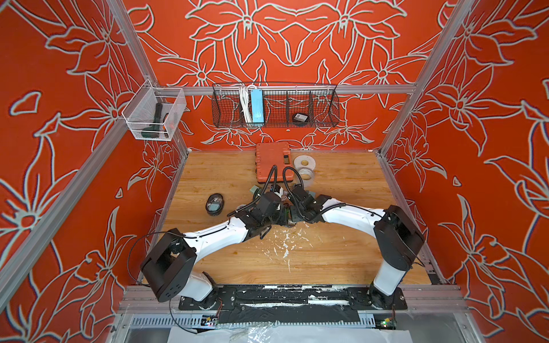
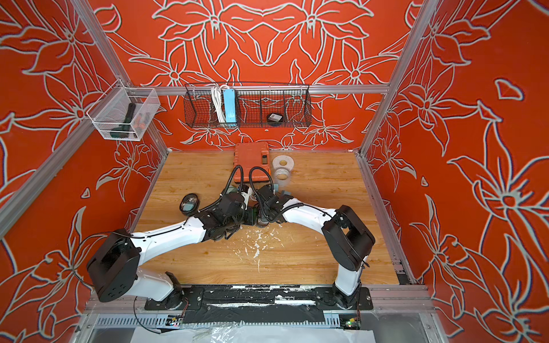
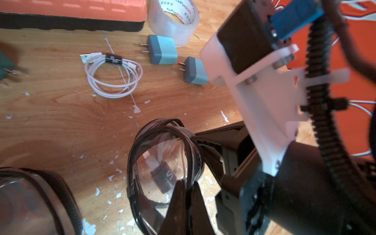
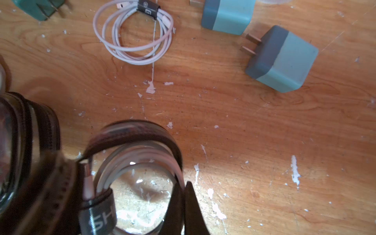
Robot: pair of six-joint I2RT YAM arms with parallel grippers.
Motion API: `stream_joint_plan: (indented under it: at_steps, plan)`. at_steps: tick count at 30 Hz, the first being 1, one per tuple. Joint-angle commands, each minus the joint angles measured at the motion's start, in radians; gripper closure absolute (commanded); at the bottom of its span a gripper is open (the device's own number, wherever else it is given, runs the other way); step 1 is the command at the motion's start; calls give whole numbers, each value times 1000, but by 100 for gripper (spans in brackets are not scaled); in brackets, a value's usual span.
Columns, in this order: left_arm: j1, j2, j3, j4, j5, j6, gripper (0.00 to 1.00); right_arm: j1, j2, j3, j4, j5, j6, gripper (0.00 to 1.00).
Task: Pack away charging kits
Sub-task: Place the charging cable in the storage bag.
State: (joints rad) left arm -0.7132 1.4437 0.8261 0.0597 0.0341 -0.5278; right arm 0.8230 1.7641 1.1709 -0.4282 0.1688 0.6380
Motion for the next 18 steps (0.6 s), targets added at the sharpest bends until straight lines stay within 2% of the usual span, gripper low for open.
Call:
stream_joint_plan:
  at_steps: [1,12,18]
  plan:
    - [1,17,-5,54,36,4,100,-2,8,5,16,-13,30,100]
    - [15,10,-19,67,51,-16,100,-1,41,24,-12,57,41,100]
    - [39,16,-28,66,55,-34,100,-2,55,30,8,42,24,80]
